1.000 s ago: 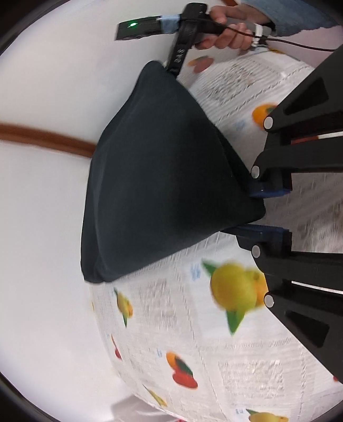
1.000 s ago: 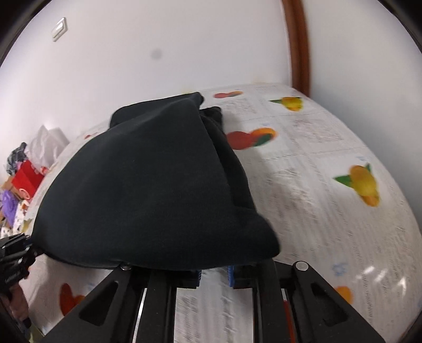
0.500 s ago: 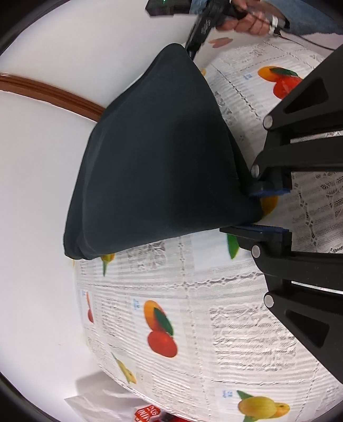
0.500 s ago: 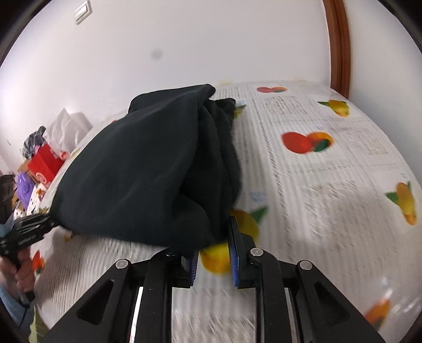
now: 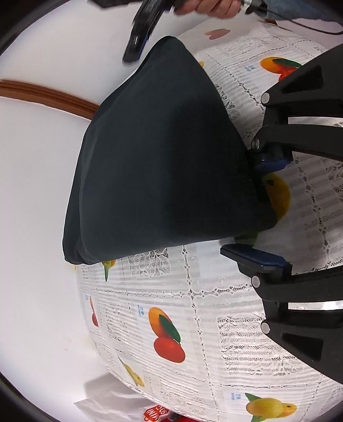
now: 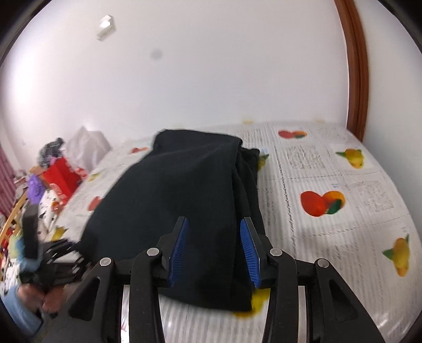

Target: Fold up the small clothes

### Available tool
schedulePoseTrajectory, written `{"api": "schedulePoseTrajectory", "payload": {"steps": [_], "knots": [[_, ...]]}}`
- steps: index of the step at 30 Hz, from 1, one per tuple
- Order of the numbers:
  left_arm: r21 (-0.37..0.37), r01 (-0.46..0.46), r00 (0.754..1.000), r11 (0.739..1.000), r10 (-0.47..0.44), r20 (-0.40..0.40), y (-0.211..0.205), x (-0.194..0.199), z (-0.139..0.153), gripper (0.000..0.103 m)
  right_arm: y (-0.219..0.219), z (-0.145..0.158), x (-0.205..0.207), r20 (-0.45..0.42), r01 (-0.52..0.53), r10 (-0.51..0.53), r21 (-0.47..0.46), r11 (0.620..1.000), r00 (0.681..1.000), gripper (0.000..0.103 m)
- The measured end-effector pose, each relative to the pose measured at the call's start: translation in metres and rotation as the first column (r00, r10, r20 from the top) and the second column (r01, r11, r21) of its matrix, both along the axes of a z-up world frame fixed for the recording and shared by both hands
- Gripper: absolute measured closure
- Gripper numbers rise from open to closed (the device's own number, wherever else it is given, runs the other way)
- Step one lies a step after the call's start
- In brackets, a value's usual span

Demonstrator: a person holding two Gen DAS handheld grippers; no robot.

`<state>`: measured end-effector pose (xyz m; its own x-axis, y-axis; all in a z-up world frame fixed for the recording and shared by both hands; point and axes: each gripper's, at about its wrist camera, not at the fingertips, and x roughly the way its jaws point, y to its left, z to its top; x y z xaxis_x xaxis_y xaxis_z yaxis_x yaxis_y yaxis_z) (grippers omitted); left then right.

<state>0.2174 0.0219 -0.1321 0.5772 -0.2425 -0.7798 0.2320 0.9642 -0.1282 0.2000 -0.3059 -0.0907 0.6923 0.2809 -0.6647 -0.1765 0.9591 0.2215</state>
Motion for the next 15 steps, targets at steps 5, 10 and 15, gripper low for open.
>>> {"api": "schedulePoseTrajectory", "payload": {"steps": [5,10,15], "knots": [[0.013,-0.004,1.0,1.0,0.004,0.006,-0.001,0.0,-0.001,0.054,0.009,-0.028,0.044,-0.099,0.047,-0.046,0.014,0.999,0.994,0.097],[0.013,-0.004,1.0,1.0,0.003,0.005,-0.002,0.0,-0.001,0.054,-0.025,-0.008,0.028,0.056,0.058,-0.069,0.18,0.982,0.996,0.1],[0.019,0.004,1.0,1.0,-0.004,0.002,0.001,0.004,-0.003,0.054,-0.025,-0.029,0.034,-0.027,0.086,-0.083,0.132,0.987,0.996,0.1]]}}
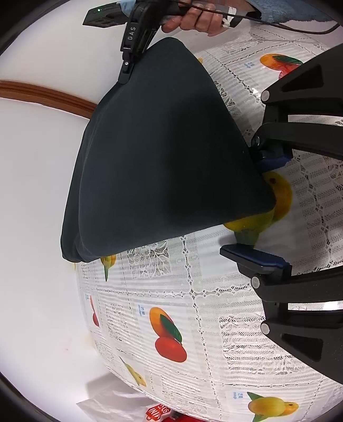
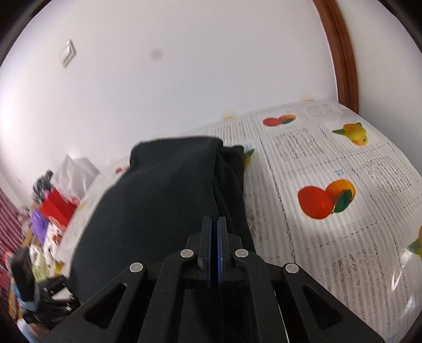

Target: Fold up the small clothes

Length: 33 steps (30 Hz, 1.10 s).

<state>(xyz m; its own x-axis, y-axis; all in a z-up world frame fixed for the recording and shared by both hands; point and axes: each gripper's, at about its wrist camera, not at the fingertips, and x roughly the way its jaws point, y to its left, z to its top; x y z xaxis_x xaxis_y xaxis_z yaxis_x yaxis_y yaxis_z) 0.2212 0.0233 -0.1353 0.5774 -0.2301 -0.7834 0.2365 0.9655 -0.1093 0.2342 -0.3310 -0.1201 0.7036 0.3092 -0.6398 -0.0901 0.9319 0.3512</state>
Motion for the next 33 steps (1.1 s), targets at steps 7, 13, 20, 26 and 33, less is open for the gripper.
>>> {"api": "schedulePoseTrajectory", "payload": {"steps": [7,13,20,26,33], "knots": [[0.005,0.005,1.0,1.0,-0.005,-0.004,0.002,0.0,0.002,0.054,0.006,0.027,0.014,0.009,-0.027,0.028,-0.098,0.995,1.0,0.091],[-0.001,0.003,1.0,1.0,-0.003,0.009,0.005,-0.002,0.002,0.052,0.023,0.042,0.068,-0.054,-0.096,0.087,-0.208,0.973,0.995,0.068],[0.003,0.002,1.0,1.0,-0.002,0.014,0.003,-0.001,-0.001,0.05,0.035,0.006,0.149,-0.227,-0.089,0.049,-0.168,0.982,0.973,0.07],[0.01,-0.003,1.0,1.0,0.003,-0.005,0.001,0.002,0.0,0.05,0.013,0.025,0.153,-0.095,-0.102,0.097,-0.044,0.994,0.991,0.101],[0.032,0.009,1.0,0.999,-0.009,-0.001,-0.001,0.004,-0.002,0.05,0.016,0.01,0.155,-0.178,-0.057,0.034,-0.127,0.99,0.984,0.097]]}}
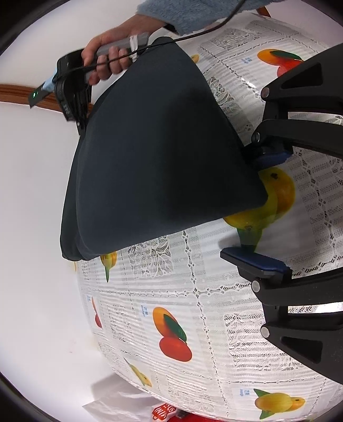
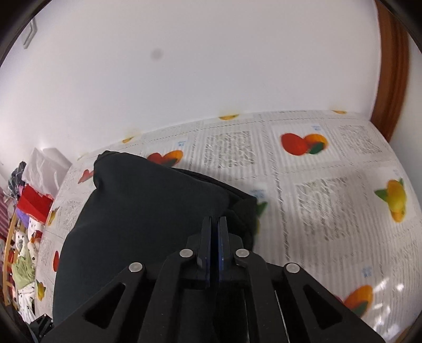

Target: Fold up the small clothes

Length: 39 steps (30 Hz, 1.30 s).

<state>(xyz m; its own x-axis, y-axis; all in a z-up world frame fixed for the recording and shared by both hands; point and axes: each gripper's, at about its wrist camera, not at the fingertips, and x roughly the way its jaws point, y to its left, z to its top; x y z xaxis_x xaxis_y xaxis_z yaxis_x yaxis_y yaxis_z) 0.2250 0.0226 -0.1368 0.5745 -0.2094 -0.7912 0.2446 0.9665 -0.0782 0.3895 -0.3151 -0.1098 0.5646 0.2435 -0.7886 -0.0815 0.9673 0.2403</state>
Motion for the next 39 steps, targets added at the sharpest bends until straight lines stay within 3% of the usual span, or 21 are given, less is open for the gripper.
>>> {"api": "schedulePoseTrajectory", "payload": {"steps": [4,8,9,14,16,17,20,22,30,35,39], "knots": [[-0.002,0.002,1.0,1.0,-0.002,0.006,0.001,-0.001,0.0,0.05,-0.009,0.017,-0.034,0.019,-0.007,0.007,-0.015,1.0,1.0,0.089],[-0.02,0.0,1.0,1.0,0.0,0.003,0.004,-0.001,0.0,0.05,-0.014,0.026,-0.088,0.03,-0.047,0.048,-0.014,0.999,0.998,0.061],[-0.023,-0.001,1.0,1.0,0.001,0.002,0.004,-0.001,0.0,0.05,-0.015,0.024,-0.104,0.035,-0.057,0.057,-0.004,0.998,0.998,0.06],[-0.018,-0.003,1.0,1.0,0.003,0.007,0.004,-0.003,0.0,0.05,-0.01,0.004,-0.149,0.045,-0.073,0.071,0.039,0.997,0.996,0.062],[-0.013,-0.001,1.0,1.0,0.001,0.009,0.003,-0.003,0.0,0.05,-0.008,-0.005,-0.15,0.045,-0.07,0.068,0.04,0.997,0.997,0.094],[-0.011,0.0,1.0,1.0,0.0,0.009,0.003,-0.003,0.0,0.05,-0.009,-0.006,-0.151,0.053,-0.068,0.066,0.041,0.997,0.996,0.1],[-0.017,-0.002,1.0,1.0,0.002,0.007,0.003,-0.003,0.0,0.047,-0.032,0.007,-0.167,0.211,-0.031,0.003,0.13,0.991,0.978,0.101],[-0.015,-0.004,1.0,1.0,0.004,0.006,0.002,-0.003,0.0,0.047,-0.047,0.001,-0.167,0.192,-0.007,-0.042,0.248,0.969,0.981,0.101],[-0.018,-0.02,1.0,1.0,0.02,-0.012,0.003,-0.002,0.001,0.047,-0.038,-0.007,-0.162,0.125,0.062,-0.08,0.143,0.988,0.989,0.099],[-0.036,-0.032,0.999,0.999,0.031,-0.025,0.007,-0.01,0.005,0.048,-0.039,0.001,-0.185,0.14,0.102,-0.109,0.051,0.993,0.984,0.096],[-0.072,-0.007,1.0,0.997,0.008,0.016,0.009,-0.033,0.023,0.049,-0.028,0.01,-0.209,0.188,0.091,-0.09,0.0,0.996,0.978,0.091]]}}
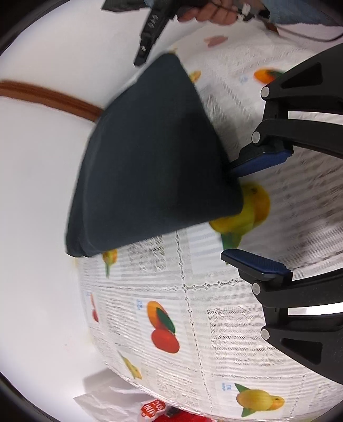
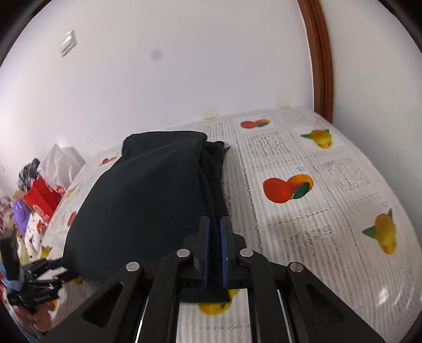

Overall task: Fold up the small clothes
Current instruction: 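Open both tools and lift them away from the folded bundle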

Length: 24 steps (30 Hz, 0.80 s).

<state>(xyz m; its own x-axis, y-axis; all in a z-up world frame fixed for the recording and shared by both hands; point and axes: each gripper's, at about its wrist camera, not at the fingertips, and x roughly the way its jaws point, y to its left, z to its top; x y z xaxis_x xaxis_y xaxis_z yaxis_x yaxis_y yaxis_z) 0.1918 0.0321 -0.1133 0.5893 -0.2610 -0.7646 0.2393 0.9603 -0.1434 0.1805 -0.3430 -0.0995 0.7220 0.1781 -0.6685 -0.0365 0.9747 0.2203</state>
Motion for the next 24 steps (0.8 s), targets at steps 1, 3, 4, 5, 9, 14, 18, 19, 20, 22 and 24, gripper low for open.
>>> {"api": "schedulePoseTrajectory", "payload": {"steps": [1,3,4,5,9,14,18,19,20,22,24], "knots": [[-0.01,0.007,1.0,1.0,-0.007,0.016,0.0,-0.006,0.006,0.049,0.004,0.001,-0.003,0.005,-0.008,0.008,-0.014,1.0,1.0,0.088],[-0.033,0.023,0.999,0.999,-0.022,0.047,0.001,-0.016,0.018,0.049,0.014,-0.002,-0.009,-0.005,-0.022,0.022,-0.076,0.997,1.0,0.085],[-0.043,0.034,0.997,0.999,-0.031,0.064,0.0,-0.019,0.025,0.049,0.016,-0.005,-0.01,-0.016,-0.018,0.016,-0.109,0.994,1.0,0.085],[-0.041,0.039,0.996,0.998,-0.036,0.076,-0.001,-0.019,0.03,0.048,0.018,-0.01,-0.01,-0.036,-0.003,-0.002,-0.148,0.989,0.999,0.085],[0.009,0.011,0.996,1.0,-0.012,0.088,-0.008,0.002,0.032,0.047,0.006,-0.016,-0.018,-0.066,0.076,-0.09,-0.194,0.978,0.994,0.085],[0.034,-0.044,0.999,0.998,0.044,-0.008,-0.011,0.026,0.004,0.045,-0.007,-0.011,-0.037,-0.094,0.114,-0.132,-0.178,0.977,0.987,0.084],[0.024,-0.044,0.999,0.999,0.044,-0.009,-0.017,0.015,0.013,0.047,-0.006,0.008,-0.052,-0.078,0.158,-0.172,-0.162,0.974,0.982,0.059],[0.013,-0.043,0.999,0.999,0.043,0.005,-0.019,0.008,0.021,0.047,-0.003,0.014,-0.055,-0.071,0.171,-0.184,-0.16,0.972,0.98,0.052],[0.012,-0.044,0.999,0.999,0.044,0.016,-0.02,0.003,0.028,0.047,-0.001,0.019,-0.057,-0.064,0.179,-0.191,-0.158,0.971,0.98,0.044],[0.022,-0.055,0.998,0.998,0.054,0.045,-0.023,-0.009,0.046,0.047,0.008,0.034,-0.066,-0.04,0.188,-0.196,-0.143,0.972,0.98,0.041],[0.028,-0.074,0.995,0.997,0.072,0.067,-0.026,-0.023,0.063,0.046,0.017,0.048,-0.074,-0.035,0.185,-0.19,-0.127,0.975,0.981,0.036]]}}
